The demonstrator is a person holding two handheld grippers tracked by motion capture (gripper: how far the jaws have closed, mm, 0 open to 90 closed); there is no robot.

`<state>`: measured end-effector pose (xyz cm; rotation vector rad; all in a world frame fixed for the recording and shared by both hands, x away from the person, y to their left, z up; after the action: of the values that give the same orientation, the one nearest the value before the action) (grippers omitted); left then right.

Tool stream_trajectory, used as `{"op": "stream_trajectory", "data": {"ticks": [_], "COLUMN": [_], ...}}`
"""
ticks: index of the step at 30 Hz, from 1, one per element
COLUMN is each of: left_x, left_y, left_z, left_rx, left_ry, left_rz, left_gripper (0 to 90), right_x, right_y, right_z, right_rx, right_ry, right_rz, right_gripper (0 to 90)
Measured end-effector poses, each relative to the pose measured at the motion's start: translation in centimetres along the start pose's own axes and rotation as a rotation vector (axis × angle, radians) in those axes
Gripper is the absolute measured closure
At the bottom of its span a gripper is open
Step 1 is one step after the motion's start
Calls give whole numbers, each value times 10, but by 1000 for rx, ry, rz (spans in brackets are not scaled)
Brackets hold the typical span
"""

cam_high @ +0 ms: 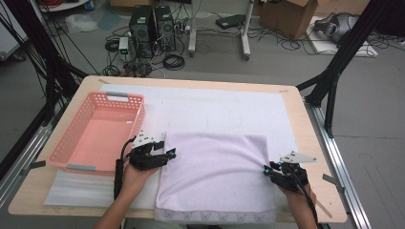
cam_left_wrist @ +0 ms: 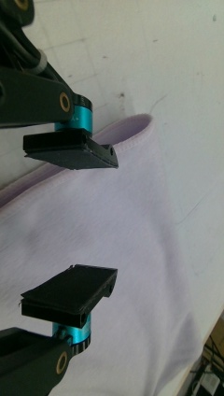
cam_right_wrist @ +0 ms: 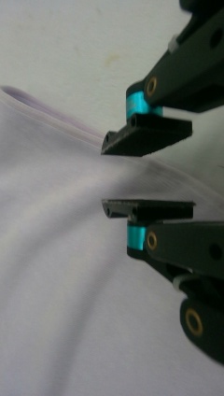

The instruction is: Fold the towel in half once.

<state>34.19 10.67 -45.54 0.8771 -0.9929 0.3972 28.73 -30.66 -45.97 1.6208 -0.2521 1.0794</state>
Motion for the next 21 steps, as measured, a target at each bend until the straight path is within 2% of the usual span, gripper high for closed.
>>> {"op": "stream_trajectory", "data": {"ticks": [2,4,5,8,10,12,15,18,21], "left_x": [2,4,5,10,12,12,12,11,11], "left_y": [-5,-13,-16,-26,-32,-39,-47,-50,-51], "left_z": [-3,-7,-9,-15,-21,-26,-29,-27,-23], "left_rx": [13,63,72,107,127,139,149,172,193], "left_ry": [12,16,16,8,21,37,46,20,-42], "left_rz": [10,-24,-35,-58,-63,-106,-128,-123,-136], "left_gripper": [404,388,384,379,374,368,370,390,478], "right_x": [5,9,10,12,15,18,24,28,28], "right_y": [-2,-3,-5,-11,-17,-23,-34,-45,-57], "right_z": [4,9,11,16,21,24,27,29,31], "right_rx": [-13,-18,-19,-23,-29,-26,-23,-24,-21], "right_ry": [-12,-27,-37,-52,-63,-74,-83,-90,-99], "right_rz": [31,57,62,59,62,61,54,33,6], "right_gripper": [612,599,592,577,546,509,475,457,437]}}
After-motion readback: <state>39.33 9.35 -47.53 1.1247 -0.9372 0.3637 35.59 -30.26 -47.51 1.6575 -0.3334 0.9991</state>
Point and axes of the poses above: each handheld gripper's, and its own axes: y roughly backward along the jaws, x roughly out of its top, z roughly to its right, the point moved 4 cm from there along -y, roughly forward along the jaws, and after that the axes turned 3 degrees about y, right-handed, at the moved point
